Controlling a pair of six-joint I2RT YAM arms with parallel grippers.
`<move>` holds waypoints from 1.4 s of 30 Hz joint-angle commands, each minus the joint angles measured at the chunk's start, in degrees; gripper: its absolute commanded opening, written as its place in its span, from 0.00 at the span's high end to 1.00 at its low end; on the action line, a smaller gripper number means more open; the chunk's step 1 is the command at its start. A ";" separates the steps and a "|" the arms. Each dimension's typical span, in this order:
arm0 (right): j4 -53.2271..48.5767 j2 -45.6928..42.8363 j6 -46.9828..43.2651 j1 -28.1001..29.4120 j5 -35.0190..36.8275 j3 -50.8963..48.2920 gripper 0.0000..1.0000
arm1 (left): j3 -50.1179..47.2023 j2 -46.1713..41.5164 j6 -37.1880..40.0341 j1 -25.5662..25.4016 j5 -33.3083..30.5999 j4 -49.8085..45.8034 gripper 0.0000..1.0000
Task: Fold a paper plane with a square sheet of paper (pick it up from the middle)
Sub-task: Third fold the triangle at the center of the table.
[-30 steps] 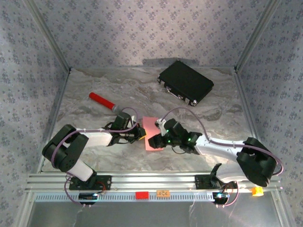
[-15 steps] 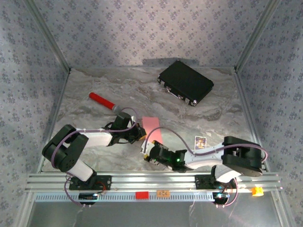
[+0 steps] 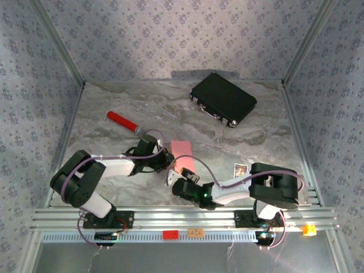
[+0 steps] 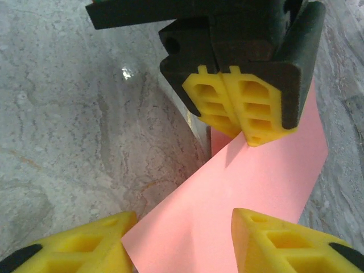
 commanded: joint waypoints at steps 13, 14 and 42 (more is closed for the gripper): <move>2.46 -3.20 2.74 0.22 0.12 -2.58 0.71 | -0.20 -1.43 0.80 -0.20 -0.76 -1.13 0.95; 2.61 -3.36 2.69 0.19 0.04 -2.69 0.73 | -0.25 -1.38 0.78 -0.24 -0.74 -1.15 0.95; -5.63 -9.84 16.88 -10.86 -26.56 -0.33 0.95 | 2.92 -14.93 8.68 0.26 -15.16 -23.72 0.37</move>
